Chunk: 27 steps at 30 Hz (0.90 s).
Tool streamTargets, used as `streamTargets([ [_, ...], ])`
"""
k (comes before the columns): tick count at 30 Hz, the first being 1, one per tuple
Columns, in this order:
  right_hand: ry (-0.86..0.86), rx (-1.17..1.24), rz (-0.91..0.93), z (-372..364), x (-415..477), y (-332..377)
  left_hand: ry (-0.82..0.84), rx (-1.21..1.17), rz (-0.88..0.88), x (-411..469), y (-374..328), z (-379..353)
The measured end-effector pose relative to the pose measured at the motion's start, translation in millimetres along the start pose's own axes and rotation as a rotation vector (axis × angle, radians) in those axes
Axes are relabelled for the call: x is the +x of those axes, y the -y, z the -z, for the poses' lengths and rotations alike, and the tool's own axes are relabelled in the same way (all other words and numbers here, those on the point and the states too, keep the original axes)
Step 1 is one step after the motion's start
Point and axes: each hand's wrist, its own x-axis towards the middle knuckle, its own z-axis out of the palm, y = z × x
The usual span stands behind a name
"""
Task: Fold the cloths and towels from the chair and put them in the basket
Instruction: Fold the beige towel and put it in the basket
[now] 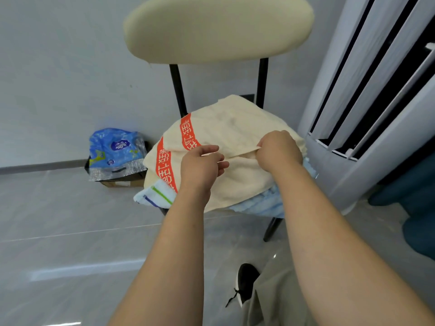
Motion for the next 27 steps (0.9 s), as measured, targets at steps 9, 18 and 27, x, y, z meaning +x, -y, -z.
streamTargets([
  [9, -0.418, 0.438, 0.403, 24, -41, 37, 0.093, 0.075, -0.049, -12, 1, 6],
  [18, -0.563, 0.504, 0.654, 28, -73, 54, 0.100, -0.035, -0.233, -14, -4, 20],
  [27, -0.204, 0.587, 0.632, 25, -78, 53, -0.105, -0.004, -0.269, -33, -23, 38],
])
